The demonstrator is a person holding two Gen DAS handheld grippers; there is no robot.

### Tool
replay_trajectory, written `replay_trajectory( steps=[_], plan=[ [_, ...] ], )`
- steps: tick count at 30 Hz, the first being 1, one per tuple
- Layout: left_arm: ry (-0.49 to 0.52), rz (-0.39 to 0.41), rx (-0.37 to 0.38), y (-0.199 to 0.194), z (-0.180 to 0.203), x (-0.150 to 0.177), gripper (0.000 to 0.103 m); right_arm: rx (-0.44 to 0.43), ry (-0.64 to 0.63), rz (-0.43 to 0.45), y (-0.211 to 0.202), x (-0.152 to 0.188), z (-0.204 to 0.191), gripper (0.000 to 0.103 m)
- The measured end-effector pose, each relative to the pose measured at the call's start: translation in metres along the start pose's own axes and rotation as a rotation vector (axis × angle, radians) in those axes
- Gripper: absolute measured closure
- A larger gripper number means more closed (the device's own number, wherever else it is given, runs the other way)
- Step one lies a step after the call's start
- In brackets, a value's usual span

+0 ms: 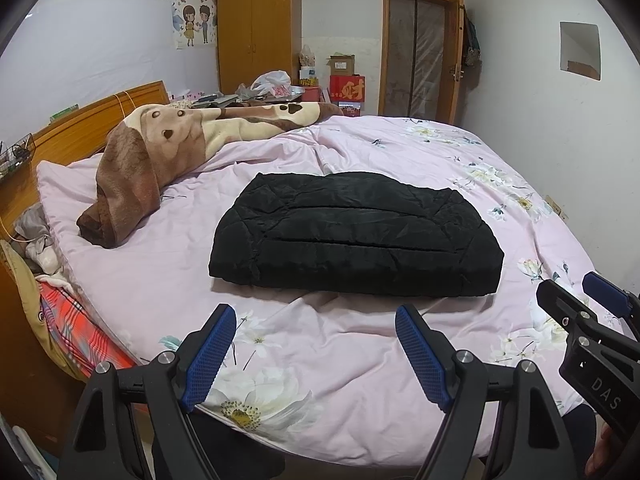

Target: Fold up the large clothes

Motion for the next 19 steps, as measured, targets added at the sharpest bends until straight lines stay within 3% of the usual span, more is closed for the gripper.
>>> replay_trajectory(
  steps=[19],
  plan=[
    [0.000, -0.004, -0.005, 0.0006, 0.0001, 0.0022, 0.021, 0.001, 0.002, -0.001, -0.0001, 0.0012, -0.0003, 0.035]
  ],
)
Point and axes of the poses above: each gripper's, at about its wrist camera, not at the fingertips, and y roughly the way its jaws point, z to its right, x to its underside, the point moved 9 cm from there along y, roughly the way its jaws point, and after that the axes turned 2 degrees about z, right-handed, at the moved point
